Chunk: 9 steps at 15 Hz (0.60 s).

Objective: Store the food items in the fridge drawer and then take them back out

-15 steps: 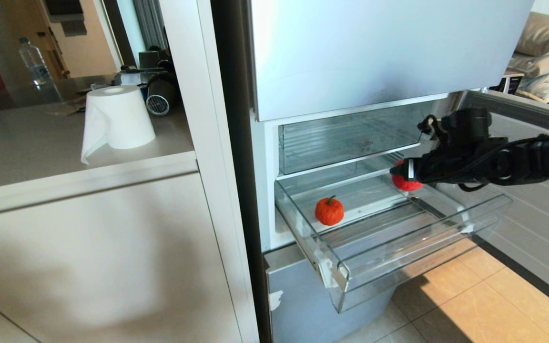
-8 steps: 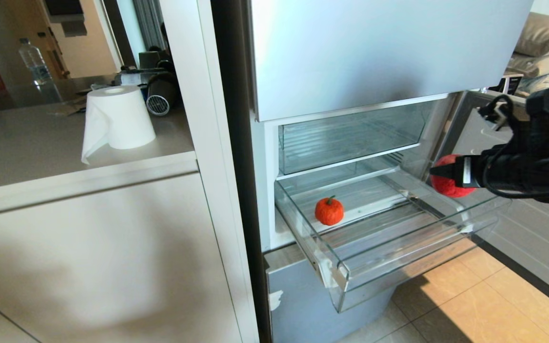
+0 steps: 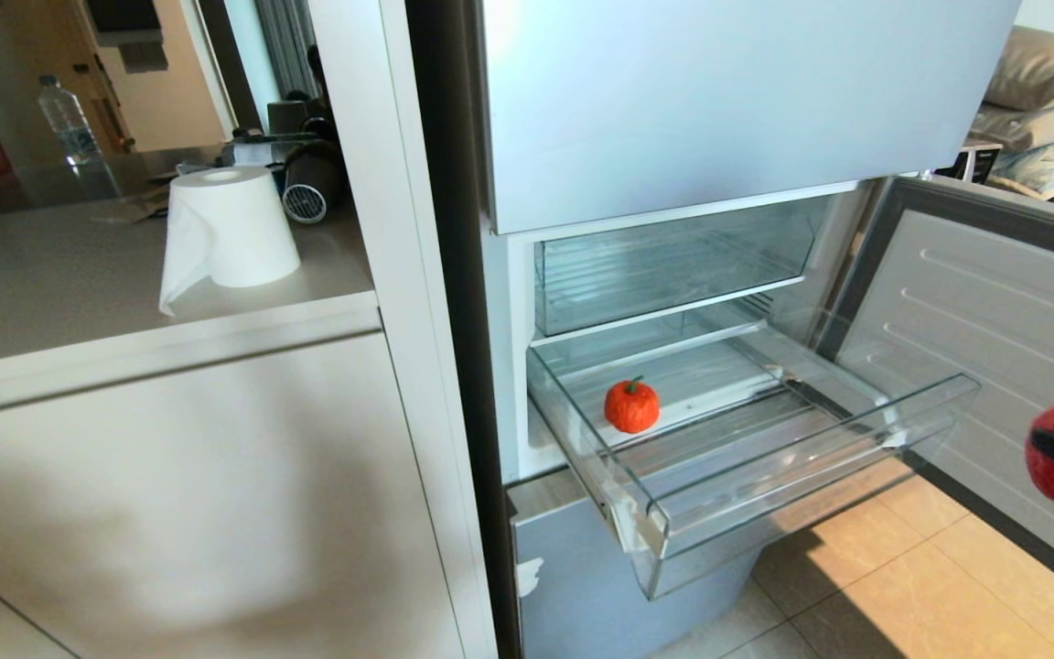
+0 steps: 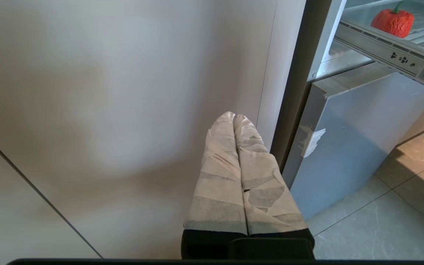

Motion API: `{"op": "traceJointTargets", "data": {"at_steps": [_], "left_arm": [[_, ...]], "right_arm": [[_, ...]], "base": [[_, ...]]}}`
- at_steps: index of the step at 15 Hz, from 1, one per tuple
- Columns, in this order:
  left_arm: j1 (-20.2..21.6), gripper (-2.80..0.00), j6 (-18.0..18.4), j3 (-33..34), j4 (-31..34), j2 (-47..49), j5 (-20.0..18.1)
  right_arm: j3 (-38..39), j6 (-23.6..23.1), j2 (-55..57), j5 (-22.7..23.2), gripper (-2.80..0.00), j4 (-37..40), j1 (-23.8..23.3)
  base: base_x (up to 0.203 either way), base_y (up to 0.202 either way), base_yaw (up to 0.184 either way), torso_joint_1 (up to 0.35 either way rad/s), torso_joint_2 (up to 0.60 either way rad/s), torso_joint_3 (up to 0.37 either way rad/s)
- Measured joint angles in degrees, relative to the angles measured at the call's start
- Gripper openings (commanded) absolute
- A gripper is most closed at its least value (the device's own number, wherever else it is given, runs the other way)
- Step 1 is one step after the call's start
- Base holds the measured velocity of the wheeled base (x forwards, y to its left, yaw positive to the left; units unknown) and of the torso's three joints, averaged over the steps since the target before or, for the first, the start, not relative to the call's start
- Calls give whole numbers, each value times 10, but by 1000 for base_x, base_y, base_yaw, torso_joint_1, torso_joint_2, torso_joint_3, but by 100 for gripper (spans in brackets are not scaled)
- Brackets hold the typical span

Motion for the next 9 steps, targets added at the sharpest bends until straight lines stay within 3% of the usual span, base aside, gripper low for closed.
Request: {"op": "traceJointTargets", "data": {"at_steps": [3, 6, 9], "left_arm": [[0, -280, 0, 0, 0, 0, 0], [0, -280, 0, 0, 0, 0, 0], [0, -280, 0, 0, 0, 0, 0]], "right_arm": [[102, -39, -149, 2, -280, 13, -10], [213, -82, -286, 30, -280, 19, -14], [307, -93, -396, 69, -280, 20, -27]], "base": [[0, 0, 0, 0, 0, 0], [0, 0, 0, 0, 0, 0], [0, 0, 0, 0, 0, 0]]}}
